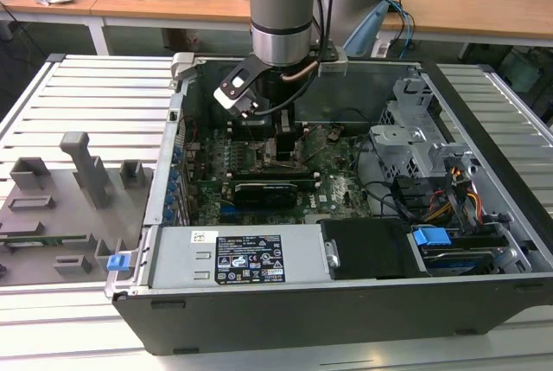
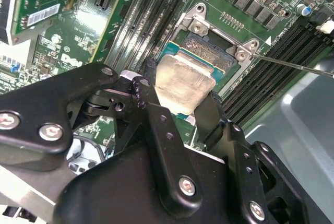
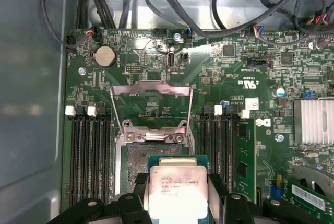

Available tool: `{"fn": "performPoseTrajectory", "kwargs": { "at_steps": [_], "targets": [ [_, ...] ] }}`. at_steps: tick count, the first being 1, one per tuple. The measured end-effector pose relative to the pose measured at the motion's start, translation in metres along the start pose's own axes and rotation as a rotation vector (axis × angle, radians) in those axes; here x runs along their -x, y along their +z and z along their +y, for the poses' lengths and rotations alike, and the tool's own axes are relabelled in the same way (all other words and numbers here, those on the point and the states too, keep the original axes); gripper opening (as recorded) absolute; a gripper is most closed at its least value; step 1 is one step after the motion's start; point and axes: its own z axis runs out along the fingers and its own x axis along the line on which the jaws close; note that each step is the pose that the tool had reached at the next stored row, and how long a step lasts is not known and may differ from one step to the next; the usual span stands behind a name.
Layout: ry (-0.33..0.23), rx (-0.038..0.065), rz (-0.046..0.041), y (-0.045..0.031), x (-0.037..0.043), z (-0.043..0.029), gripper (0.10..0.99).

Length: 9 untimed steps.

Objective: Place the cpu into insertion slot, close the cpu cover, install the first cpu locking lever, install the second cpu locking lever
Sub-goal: 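Place the cpu into insertion slot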

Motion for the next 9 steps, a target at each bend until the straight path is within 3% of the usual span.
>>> {"fn": "performPoseTrajectory", "kwargs": {
  "at_steps": [9],
  "targets": [
    [0.000, 0.000, -0.0002, 0.0048, -0.0007, -0.0004, 0.537]
  ]
}}
